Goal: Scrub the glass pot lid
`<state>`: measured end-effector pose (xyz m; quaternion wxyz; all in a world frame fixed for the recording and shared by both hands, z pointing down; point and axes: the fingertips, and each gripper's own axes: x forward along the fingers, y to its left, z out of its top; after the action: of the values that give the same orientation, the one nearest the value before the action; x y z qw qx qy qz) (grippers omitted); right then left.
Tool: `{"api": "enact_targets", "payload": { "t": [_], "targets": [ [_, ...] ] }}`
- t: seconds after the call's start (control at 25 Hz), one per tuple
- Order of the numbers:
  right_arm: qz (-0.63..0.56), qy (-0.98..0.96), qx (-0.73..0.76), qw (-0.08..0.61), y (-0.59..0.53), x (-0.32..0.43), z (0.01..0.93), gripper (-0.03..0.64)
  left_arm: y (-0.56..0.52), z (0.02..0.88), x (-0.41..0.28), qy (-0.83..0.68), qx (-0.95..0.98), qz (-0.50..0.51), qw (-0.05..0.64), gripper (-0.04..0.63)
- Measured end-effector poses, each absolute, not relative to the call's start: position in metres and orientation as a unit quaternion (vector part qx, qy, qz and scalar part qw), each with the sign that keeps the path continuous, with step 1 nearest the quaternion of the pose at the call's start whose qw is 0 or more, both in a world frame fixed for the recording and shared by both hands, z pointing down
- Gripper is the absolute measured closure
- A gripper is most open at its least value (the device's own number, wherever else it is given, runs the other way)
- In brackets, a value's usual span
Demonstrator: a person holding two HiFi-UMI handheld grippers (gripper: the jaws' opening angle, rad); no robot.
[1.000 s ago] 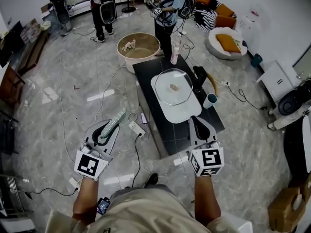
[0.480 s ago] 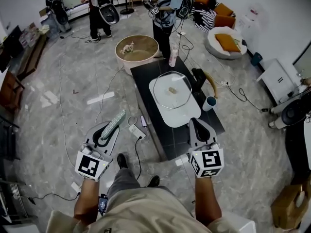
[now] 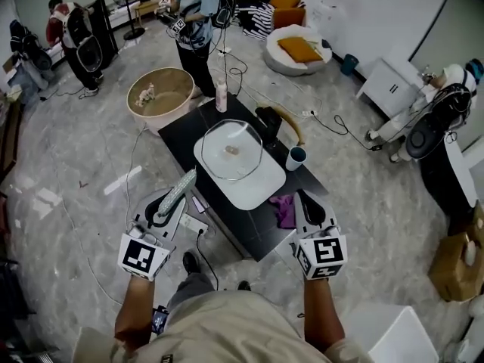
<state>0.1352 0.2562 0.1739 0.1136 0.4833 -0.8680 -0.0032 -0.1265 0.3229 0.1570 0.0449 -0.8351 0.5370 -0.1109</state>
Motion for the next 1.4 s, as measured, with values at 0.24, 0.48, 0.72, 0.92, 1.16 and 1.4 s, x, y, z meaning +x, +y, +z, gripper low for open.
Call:
{"api": "enact_targets", "payload": {
  "t": [0.24,0.48,0.72,0.92,1.16,1.4],
  "targets": [
    [0.004,-0.85,0.515,0.112,0.234,0.091,0.162,0.592,0.277,0.142,-0.172,0.501,-0.857,-0.11,0.044,0.509],
    [0.006,-0.829,0.547,0.116,0.219,0.053,0.157,0.592,0.241,0.143,-0.207,0.46,-0.88,-0.107,0.056,0.509],
    [0.002,-0.815,0.567,0.124,0.208,0.013,0.157,0.592,0.218,0.145,-0.248,0.445,-0.89,-0.096,0.042,0.509],
    [-0.003,-0.816,0.558,0.148,0.2,-0.018,0.158,0.592,0.2,0.154,-0.279,0.451,-0.888,-0.085,0.027,0.509],
    [-0.004,-0.824,0.543,0.161,0.167,-0.033,0.165,0.592,0.173,0.168,-0.296,0.465,-0.88,-0.077,0.056,0.509],
    [-0.009,-0.853,0.497,0.159,0.116,-0.062,0.175,0.592,0.143,0.192,-0.31,0.502,-0.858,-0.102,0.03,0.509]
  ]
}}
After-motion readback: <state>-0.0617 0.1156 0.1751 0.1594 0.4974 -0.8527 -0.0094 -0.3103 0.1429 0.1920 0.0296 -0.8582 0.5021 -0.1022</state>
